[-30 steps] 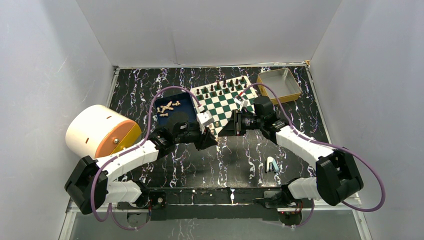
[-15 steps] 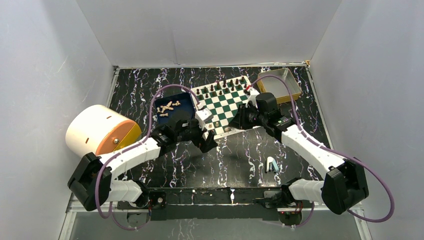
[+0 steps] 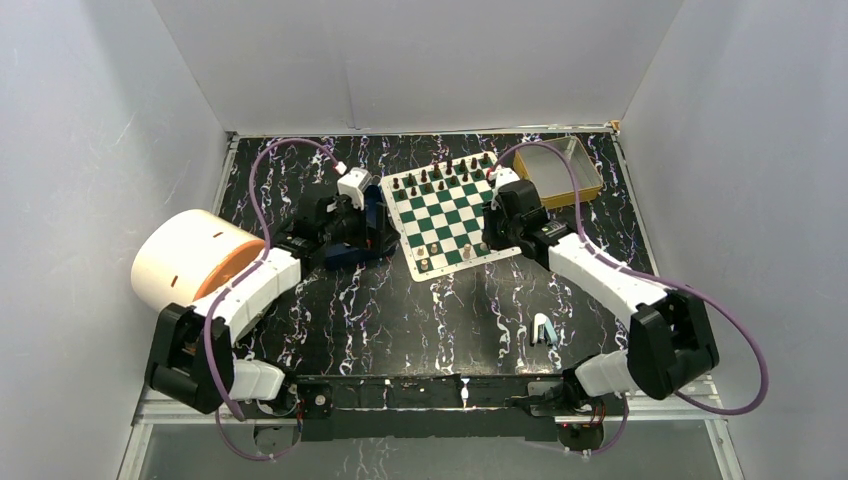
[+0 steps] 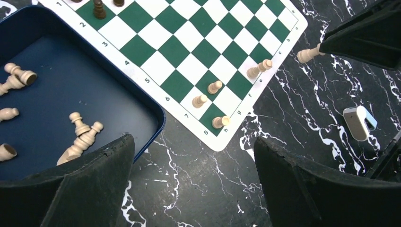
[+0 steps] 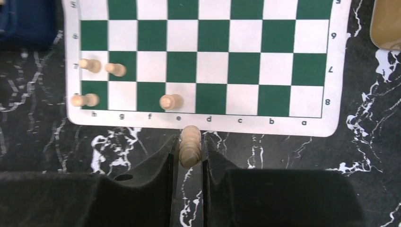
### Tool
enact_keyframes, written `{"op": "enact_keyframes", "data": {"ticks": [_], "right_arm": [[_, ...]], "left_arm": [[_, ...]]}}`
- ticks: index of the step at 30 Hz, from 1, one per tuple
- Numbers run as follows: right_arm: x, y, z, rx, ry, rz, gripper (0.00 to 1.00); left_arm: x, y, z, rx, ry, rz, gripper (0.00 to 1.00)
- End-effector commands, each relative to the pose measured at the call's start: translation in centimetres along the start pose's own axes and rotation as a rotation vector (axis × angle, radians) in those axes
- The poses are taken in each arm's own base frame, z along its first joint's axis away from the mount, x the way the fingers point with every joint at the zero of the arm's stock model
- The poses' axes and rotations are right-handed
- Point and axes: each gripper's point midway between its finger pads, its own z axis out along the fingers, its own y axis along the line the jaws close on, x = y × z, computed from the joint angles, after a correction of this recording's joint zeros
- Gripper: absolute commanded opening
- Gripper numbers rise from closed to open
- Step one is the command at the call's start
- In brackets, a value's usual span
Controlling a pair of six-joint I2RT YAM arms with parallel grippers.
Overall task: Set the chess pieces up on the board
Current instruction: Place the chess piece on the chessboard.
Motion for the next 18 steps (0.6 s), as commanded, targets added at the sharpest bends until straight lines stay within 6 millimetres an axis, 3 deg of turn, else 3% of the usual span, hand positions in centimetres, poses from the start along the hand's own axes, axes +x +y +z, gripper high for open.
{"op": "enact_keyframes", "data": {"ticks": [1,5,8,18], "right_arm": [[-3.1,-1.5,0.5,0.091,-0.084,-0.047,0.17],[-2.3,-1.7,1.6,0.098,-0.076,-0.043,0.18],[-1.6,-1.6,2.5,0.093,-0.065,-0.031,0.19],[-0.3,-1.7,5.2,0.111,0.043,-0.013,0.2]], "left_arm": [[-0.9,-0.2,-2.2,-0.027,-0.067,0.055,0.93],[-1.9,-0.6,-3.7,-0.032,-0.155,0.091,0.93],[-2.8,0.1,-4.7,-0.107,-0.125,0.077,0.93],[-2.6,1.3,-5.9,-0.214,-0.083,0.124,0.93]]}}
